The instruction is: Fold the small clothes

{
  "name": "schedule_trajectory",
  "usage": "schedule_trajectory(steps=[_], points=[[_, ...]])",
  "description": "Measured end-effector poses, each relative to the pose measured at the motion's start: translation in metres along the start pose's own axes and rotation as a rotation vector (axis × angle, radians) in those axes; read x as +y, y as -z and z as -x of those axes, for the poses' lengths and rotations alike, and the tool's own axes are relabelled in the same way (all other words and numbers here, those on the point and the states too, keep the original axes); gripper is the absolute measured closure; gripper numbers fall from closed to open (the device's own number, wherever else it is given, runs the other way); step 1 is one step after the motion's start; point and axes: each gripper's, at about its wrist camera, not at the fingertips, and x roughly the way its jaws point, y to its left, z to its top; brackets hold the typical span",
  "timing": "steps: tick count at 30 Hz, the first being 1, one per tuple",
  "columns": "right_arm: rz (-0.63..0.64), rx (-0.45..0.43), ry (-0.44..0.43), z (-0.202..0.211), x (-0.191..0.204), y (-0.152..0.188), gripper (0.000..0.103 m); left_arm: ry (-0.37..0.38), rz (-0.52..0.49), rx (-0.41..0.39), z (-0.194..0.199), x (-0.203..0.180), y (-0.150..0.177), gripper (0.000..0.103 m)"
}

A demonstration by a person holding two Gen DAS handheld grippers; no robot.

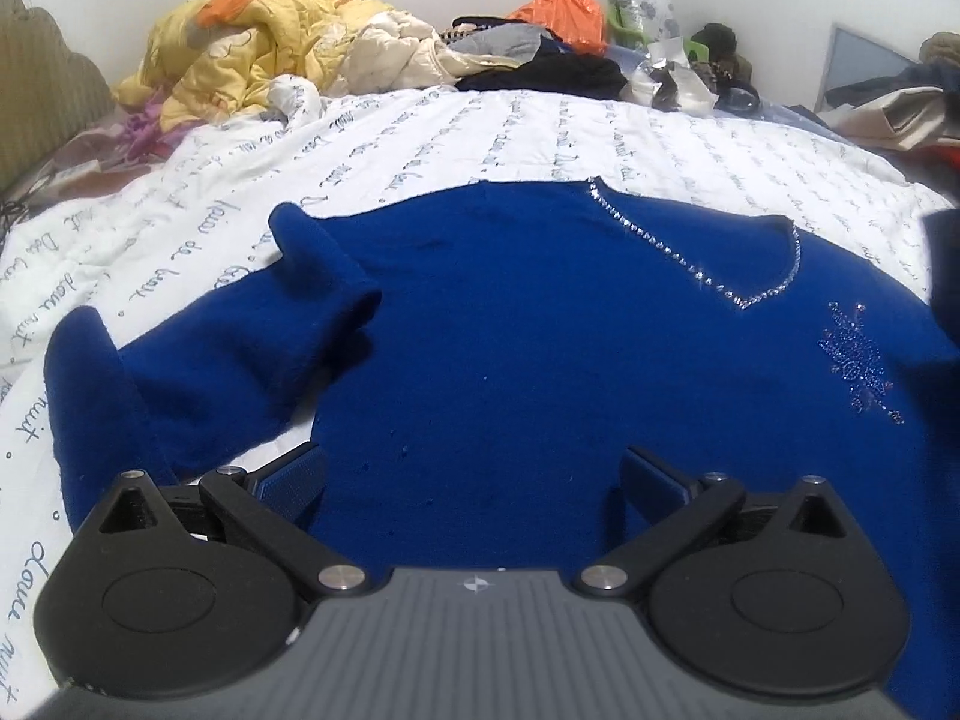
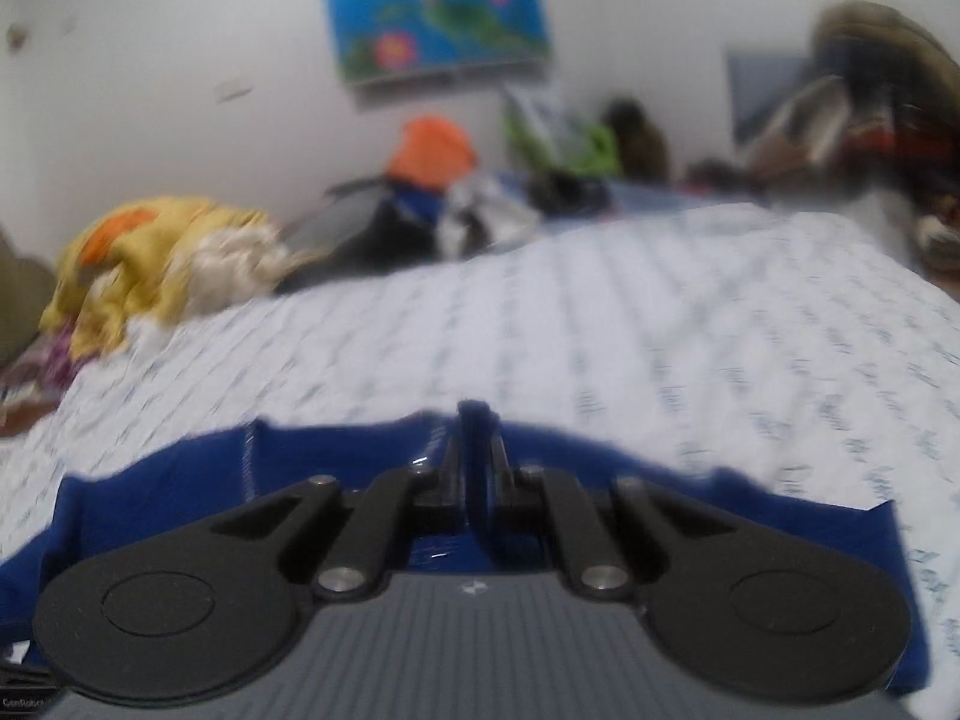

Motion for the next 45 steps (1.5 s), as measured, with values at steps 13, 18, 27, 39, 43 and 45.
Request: schedule_trajectory(steps=[13, 18, 27, 39, 43, 45], points=[[0.105, 0.077, -0.118, -0.050, 0.096, 0.008, 0.097, -0.030, -0.010, -0.016, 0.009, 0.012, 0.008, 0.000], [0.115, 0.105, -0.161, -0.063, 0.125, 0.016, 0.097, -0.054, 0.007, -0.032, 0.018, 0.026, 0.009, 0.000], [0.126, 0.139, -0.233, -0.075, 0.166, 0.027, 0.097, -0.115, 0.051, -0.042, 0.025, 0.052, 0.009, 0.000], [0.112, 0.185, -0.328, -0.093, 0.209, 0.029, 0.097, -0.165, 0.071, -0.031, 0.028, 0.073, 0.014, 0.000], [0.114, 0.251, -0.346, -0.106, 0.214, 0.039, 0.094, -0.191, 0.088, -0.034, 0.032, 0.083, 0.016, 0.000], [0.102, 0.289, -0.351, -0.113, 0.212, 0.044, 0.092, -0.202, 0.103, -0.036, 0.034, 0.090, 0.017, 0.000]])
